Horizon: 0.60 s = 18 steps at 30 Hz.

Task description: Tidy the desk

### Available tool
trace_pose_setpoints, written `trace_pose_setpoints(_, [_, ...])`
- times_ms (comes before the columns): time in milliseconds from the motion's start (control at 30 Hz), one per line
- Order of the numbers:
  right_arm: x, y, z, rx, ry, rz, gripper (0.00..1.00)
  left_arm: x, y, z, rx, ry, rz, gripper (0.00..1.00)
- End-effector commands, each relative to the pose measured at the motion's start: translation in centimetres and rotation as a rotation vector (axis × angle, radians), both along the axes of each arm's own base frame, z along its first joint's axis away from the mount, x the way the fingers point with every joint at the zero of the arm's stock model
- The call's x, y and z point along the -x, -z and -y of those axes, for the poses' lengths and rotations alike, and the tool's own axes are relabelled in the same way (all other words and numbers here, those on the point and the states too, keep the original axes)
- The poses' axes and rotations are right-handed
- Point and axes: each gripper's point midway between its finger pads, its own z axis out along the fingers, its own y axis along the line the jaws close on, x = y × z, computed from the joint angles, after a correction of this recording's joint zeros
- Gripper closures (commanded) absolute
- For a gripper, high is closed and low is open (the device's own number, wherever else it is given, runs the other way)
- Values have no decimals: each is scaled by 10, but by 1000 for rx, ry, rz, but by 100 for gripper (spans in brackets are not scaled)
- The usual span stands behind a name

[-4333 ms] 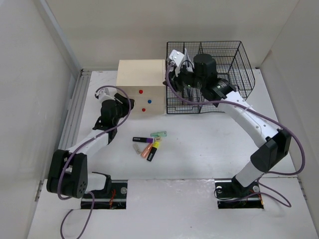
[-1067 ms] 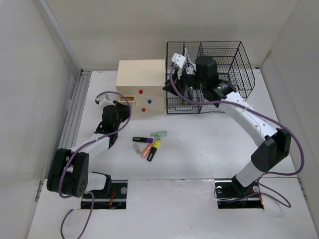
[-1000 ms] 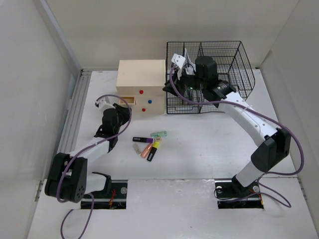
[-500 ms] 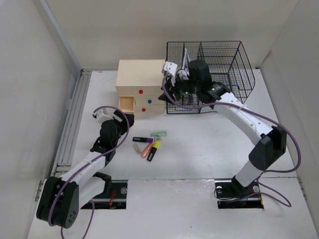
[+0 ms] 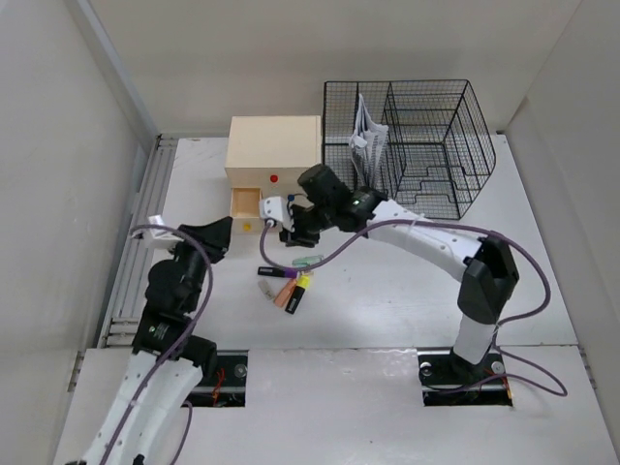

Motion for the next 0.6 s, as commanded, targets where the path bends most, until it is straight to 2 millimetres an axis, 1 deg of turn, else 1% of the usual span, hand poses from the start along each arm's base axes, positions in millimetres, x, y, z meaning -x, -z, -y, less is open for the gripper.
trace_pose_setpoints(0, [7,38,-11,87,-9,3,62,31,-60,-29,-22,-96,102,80])
trace_pose_setpoints(33, [7,47,-12,100,0,-20,62,36,-67,-35,-32,-117,114,80])
trace_pose_setpoints(67, [8,48,-18,98,0,-30,62,40,-74,-40,-46,-134,128,80])
trace_pose_setpoints(100, [6,52,-21,103,0,-33,62,44,-82,-44,-82,-145,143,78])
trace_pose_setpoints(133, [5,62,-23,114,16,-63,62,45,-80,-48,-101,-160,140,73])
trace_pose_setpoints(167, [9,68,-26,123,13,-77,61,49,-82,-52,-115,-173,141,69])
trace_pose_setpoints(200, [12,73,-31,131,9,-69,60,49,-82,-54,-130,-184,141,59])
trace_pose_setpoints(233, [11,79,-30,144,22,-79,58,52,-81,-56,-158,-186,143,53])
trace_pose_setpoints(267, [16,91,-34,168,13,-86,58,54,-79,-57,-170,-186,142,47])
trace_pose_setpoints(300, [19,95,-38,177,6,-83,57,54,-79,-57,-182,-186,143,42])
trace_pose_setpoints(333, [20,101,-38,187,13,-98,57,56,-81,-59,-190,-188,155,34])
trace_pose_setpoints(367, [23,111,-43,202,2,-107,55,55,-76,-59,-206,-188,146,31])
trace_pose_setpoints(400, [23,113,-43,209,2,-112,54,57,-78,-59,-201,-189,157,29])
trace_pose_setpoints(433, [27,118,-45,217,-7,-116,54,58,-75,-60,-213,-190,157,28])
trace_pose_setpoints(467, [27,118,-45,218,-7,-116,52,58,-73,-60,-218,-188,148,27])
trace_pose_setpoints(500, [28,124,-45,228,-8,-123,52,56,-69,-59,-222,-187,139,27])
trace_pose_setpoints(533, [32,128,-47,236,-17,-127,52,56,-68,-59,-222,-187,139,27])
trace_pose_setpoints(567, [32,128,-47,236,-17,-127,51,58,-70,-60,-218,-188,147,27])
